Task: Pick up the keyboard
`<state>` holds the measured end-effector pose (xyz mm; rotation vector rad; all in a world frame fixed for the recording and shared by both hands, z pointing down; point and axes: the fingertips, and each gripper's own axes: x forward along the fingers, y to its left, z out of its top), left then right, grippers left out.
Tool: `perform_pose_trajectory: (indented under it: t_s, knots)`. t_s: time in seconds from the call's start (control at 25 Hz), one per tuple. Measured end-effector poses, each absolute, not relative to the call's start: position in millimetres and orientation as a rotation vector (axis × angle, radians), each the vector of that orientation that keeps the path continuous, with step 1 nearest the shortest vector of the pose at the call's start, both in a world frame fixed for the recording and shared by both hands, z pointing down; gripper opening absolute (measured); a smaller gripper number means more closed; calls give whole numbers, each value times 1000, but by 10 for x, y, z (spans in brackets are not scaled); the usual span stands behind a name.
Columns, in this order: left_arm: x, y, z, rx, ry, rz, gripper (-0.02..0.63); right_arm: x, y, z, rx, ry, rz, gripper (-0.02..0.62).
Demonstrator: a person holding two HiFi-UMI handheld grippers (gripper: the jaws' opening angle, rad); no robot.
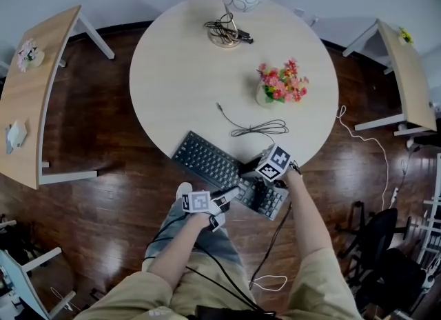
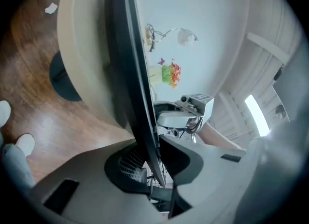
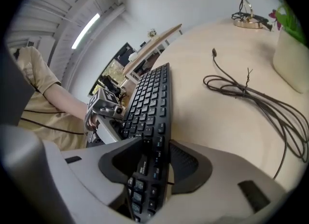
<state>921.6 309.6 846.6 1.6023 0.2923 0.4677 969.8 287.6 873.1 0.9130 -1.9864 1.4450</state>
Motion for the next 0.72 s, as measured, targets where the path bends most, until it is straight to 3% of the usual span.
perform_pose_trajectory:
  t_s: [0.32, 0.72]
  knots:
    - [9338, 2484, 7697, 1884, 552, 421, 66, 9887, 2302, 7715, 1269, -2140, 1218, 184]
    - [9491, 1649, 6156, 2273, 989, 436, 64, 10113, 1720, 5914, 1825, -2344, 792, 157]
